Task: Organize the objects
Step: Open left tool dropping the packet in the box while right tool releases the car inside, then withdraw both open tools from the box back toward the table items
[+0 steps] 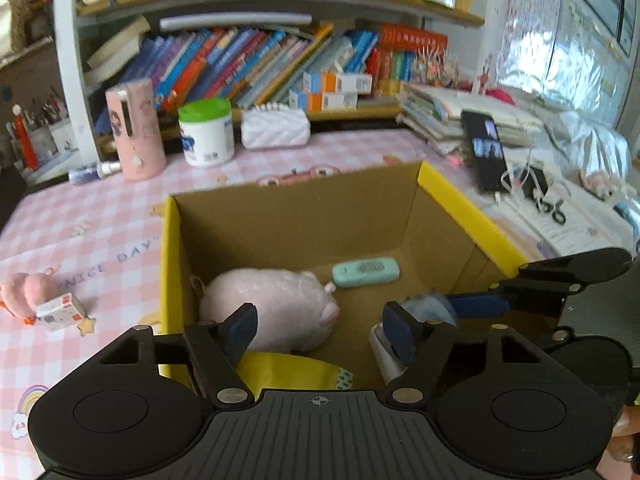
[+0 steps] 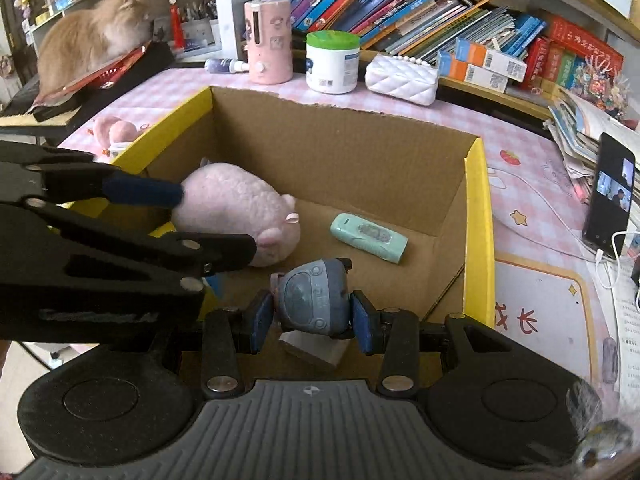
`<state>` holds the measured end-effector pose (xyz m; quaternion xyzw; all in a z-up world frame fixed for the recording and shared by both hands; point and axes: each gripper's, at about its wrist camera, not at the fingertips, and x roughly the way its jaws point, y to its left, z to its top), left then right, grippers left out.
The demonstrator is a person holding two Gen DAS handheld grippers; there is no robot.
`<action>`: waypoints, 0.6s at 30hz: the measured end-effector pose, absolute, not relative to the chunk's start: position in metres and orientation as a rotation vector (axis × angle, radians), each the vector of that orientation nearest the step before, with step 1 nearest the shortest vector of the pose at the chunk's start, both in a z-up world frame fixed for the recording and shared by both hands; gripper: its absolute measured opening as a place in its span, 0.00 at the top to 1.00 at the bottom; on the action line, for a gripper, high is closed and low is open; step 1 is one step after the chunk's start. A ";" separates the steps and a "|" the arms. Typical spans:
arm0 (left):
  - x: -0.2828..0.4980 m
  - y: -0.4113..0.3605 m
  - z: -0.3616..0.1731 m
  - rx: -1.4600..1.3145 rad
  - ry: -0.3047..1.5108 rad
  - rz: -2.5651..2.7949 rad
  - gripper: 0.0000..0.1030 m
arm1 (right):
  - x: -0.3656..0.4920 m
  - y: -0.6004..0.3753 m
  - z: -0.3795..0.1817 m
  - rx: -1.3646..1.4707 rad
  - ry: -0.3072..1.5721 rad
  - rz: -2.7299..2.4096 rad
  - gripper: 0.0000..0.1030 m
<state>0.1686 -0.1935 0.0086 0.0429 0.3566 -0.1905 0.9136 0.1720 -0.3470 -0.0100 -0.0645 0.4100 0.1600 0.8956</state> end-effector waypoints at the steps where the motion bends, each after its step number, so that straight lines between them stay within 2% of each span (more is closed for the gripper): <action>1: 0.166 -0.191 0.012 0.078 0.724 -0.389 0.29 | 0.171 -0.348 -0.008 -0.127 0.837 0.326 0.59; 3: 0.162 -0.187 0.019 0.056 0.705 -0.373 0.17 | 0.166 -0.348 -0.002 -0.111 0.805 0.316 0.57; 4: 0.158 -0.184 0.023 0.045 0.692 -0.364 0.15 | 0.163 -0.348 0.002 -0.105 0.788 0.308 0.57; 6: 0.151 -0.177 0.030 0.023 0.666 -0.348 0.14 | 0.157 -0.348 0.010 -0.094 0.757 0.292 0.57; 11: 0.128 -0.157 0.045 -0.027 0.633 -0.323 0.13 | 0.132 -0.349 0.031 -0.071 0.669 0.214 0.47; 14: 0.109 -0.145 0.051 -0.043 0.600 -0.312 0.07 | 0.114 -0.347 0.043 -0.066 0.641 0.160 0.41; 18: 0.089 -0.131 0.049 -0.055 0.593 -0.309 0.07 | 0.085 -0.345 0.053 -0.045 0.612 0.090 0.39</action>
